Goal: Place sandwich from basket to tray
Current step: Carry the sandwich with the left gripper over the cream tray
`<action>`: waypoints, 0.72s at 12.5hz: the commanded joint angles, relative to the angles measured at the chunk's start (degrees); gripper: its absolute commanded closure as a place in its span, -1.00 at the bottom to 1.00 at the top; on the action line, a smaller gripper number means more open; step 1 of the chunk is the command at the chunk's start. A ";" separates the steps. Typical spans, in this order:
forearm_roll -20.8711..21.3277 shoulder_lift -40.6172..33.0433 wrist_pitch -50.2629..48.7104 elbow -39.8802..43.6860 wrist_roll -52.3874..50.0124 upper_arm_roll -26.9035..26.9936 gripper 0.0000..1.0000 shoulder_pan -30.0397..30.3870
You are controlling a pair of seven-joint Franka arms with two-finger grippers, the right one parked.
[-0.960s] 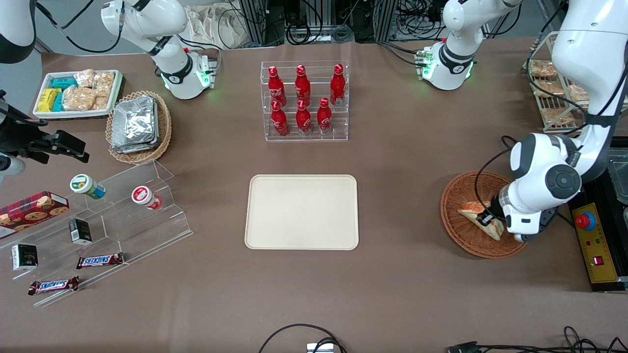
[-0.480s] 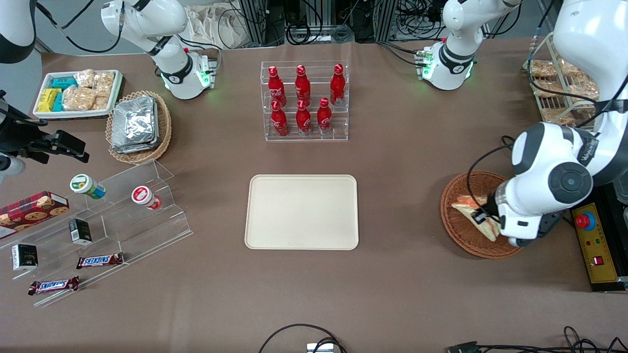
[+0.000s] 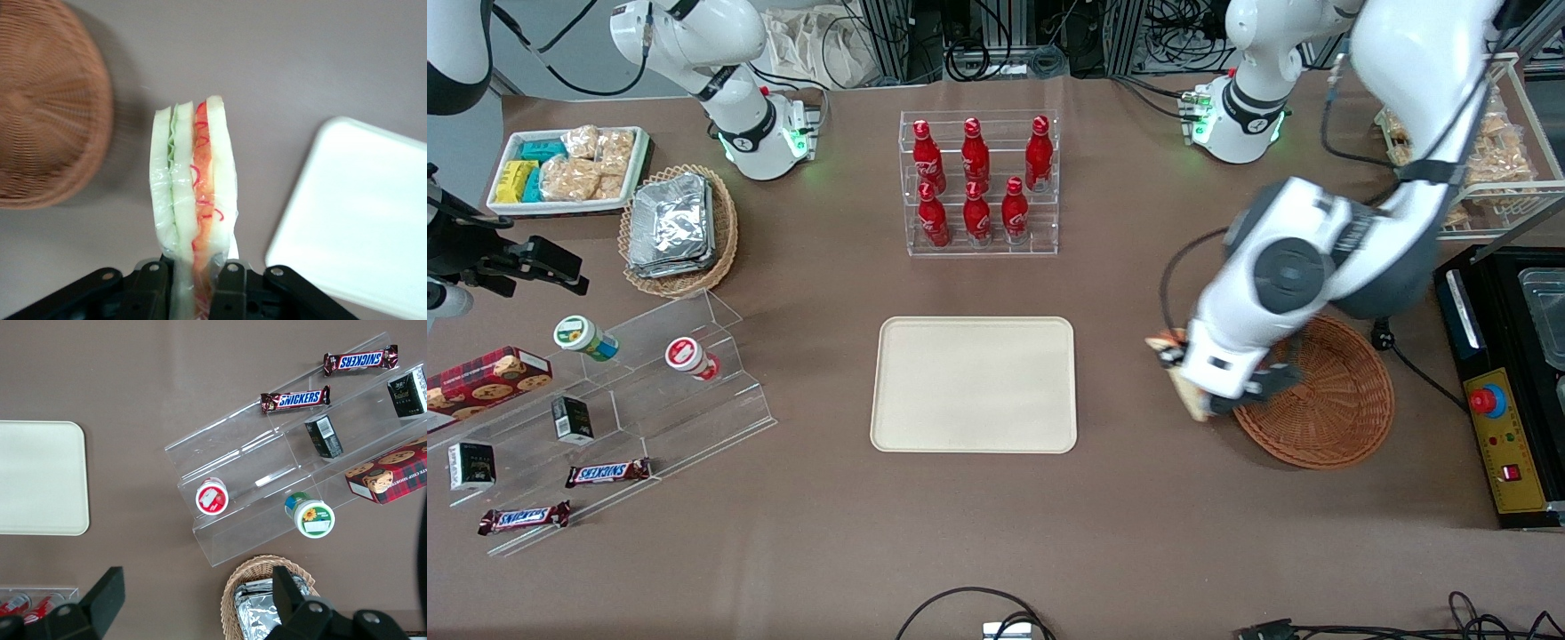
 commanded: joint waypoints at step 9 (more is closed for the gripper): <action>10.67 23.48 11.85 14.77 2.60 5.23 0.60 -17.97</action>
